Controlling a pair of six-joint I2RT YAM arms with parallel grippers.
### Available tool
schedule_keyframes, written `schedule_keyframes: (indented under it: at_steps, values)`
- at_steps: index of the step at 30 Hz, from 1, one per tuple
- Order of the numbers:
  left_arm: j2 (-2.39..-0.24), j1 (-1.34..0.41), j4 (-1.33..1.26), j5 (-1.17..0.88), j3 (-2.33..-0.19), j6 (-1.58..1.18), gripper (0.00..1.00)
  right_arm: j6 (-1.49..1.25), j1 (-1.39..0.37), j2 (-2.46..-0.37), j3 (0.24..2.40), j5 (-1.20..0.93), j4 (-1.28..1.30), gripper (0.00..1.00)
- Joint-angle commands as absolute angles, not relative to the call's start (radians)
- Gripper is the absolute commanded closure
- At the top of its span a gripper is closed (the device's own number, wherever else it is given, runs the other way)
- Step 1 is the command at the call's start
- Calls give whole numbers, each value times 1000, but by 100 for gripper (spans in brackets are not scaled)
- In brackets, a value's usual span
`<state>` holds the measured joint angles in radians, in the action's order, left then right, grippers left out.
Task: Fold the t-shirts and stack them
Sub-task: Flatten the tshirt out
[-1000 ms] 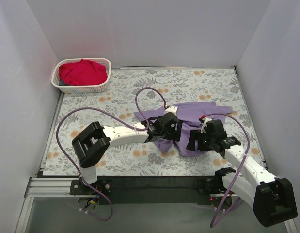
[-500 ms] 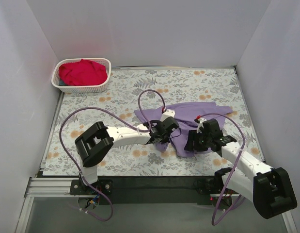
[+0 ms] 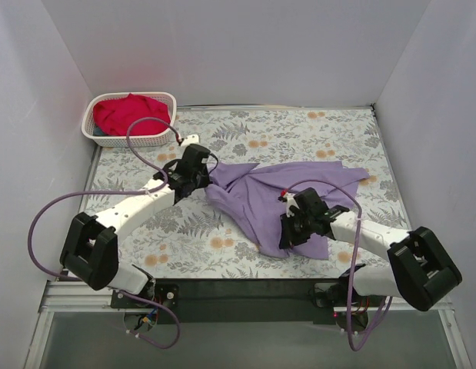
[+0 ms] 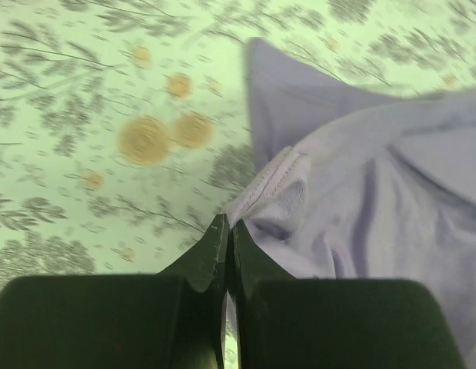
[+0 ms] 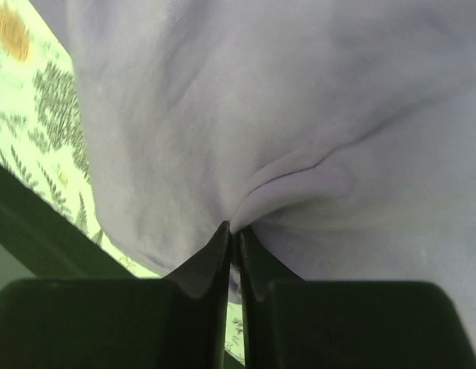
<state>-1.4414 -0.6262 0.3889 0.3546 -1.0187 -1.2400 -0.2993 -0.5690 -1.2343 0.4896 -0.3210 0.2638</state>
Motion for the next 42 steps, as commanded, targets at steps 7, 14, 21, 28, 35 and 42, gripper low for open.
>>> schedule_keyframes:
  at_steps: [7, 14, 21, 28, 35, 42]
  values:
    - [-1633, -338, 336, 256, -1205, -1135, 100, -229, -903, -1436, 696, -472, 419, 89]
    - [-1940, -327, 336, 198, -1570, -1036, 99, -261, -1075, -1626, 995, -470, 354, 83]
    - [-1925, -327, 330, 227, -1588, -979, 41, -275, -1057, -1553, 1057, -295, 359, 52]
    - [-1567, -348, 328, 190, -1261, -1101, 23, -275, -881, -1330, 884, -109, 390, 29]
    - [-1267, -546, 457, 161, -876, -1362, 23, -268, -602, -1195, 759, -34, 391, 32]
    - [-1172, -698, 489, 115, -646, -1603, 23, -268, -480, -1149, 716, -20, 367, 32]
